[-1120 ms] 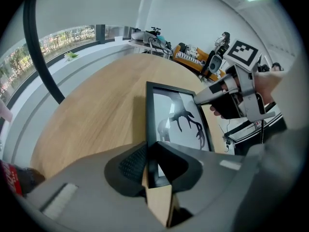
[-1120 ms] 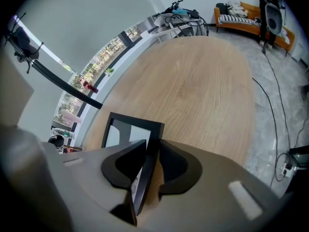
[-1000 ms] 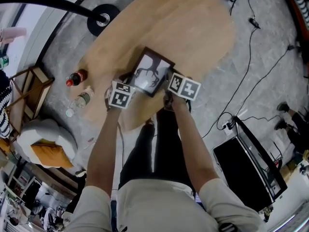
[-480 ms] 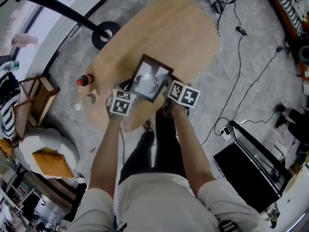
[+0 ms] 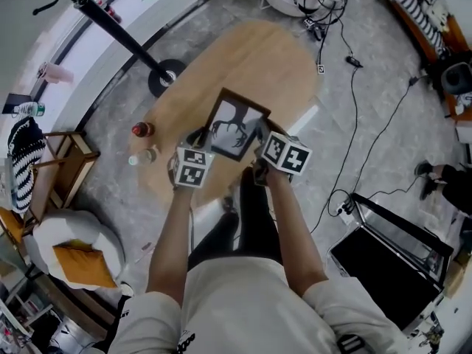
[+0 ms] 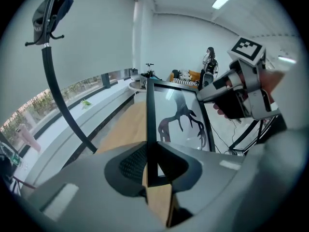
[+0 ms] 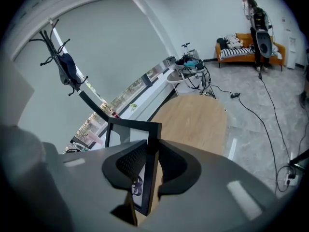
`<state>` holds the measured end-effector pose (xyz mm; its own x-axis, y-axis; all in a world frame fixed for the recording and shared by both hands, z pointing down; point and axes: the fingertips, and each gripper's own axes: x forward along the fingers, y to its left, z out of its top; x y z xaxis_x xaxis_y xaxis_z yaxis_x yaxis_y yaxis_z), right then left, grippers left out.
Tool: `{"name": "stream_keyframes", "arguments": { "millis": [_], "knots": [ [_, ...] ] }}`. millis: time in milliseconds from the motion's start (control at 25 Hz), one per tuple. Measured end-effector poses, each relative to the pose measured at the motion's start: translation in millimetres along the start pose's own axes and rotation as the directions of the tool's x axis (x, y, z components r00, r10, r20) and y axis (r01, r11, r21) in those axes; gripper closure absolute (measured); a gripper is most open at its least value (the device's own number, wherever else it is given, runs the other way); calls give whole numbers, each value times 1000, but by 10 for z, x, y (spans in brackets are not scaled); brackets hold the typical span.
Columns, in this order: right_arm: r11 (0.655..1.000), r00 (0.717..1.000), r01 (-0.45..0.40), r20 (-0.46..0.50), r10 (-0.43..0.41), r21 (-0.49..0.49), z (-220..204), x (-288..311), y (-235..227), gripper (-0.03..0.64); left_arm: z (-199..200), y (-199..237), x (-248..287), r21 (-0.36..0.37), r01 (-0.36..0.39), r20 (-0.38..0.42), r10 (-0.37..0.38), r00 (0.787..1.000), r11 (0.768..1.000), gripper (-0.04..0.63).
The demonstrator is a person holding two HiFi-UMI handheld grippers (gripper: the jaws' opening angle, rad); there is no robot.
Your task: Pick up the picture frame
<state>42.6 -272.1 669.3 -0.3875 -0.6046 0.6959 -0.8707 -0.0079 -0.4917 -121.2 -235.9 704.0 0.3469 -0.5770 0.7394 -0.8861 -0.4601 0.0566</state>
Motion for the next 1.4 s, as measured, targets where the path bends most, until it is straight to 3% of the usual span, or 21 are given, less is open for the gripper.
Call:
{"name": "stream_keyframes", "arguments": {
  "millis": [240, 520, 1400],
  "knots": [
    [998, 994, -19, 111, 24, -53, 254, -609, 310, 538, 355, -131, -492, 35, -34, 123, 29, 992, 999, 520],
    [988, 966, -89, 229, 117, -129, 601, -1296, 712, 538, 898, -237, -1189, 81, -94, 241, 72, 968, 992, 520],
    [918, 888, -121, 372, 269, -378, 1094, -2789, 1492, 535, 1633, -613, -2507, 80, -143, 460, 91, 883, 986, 520]
  ]
}}
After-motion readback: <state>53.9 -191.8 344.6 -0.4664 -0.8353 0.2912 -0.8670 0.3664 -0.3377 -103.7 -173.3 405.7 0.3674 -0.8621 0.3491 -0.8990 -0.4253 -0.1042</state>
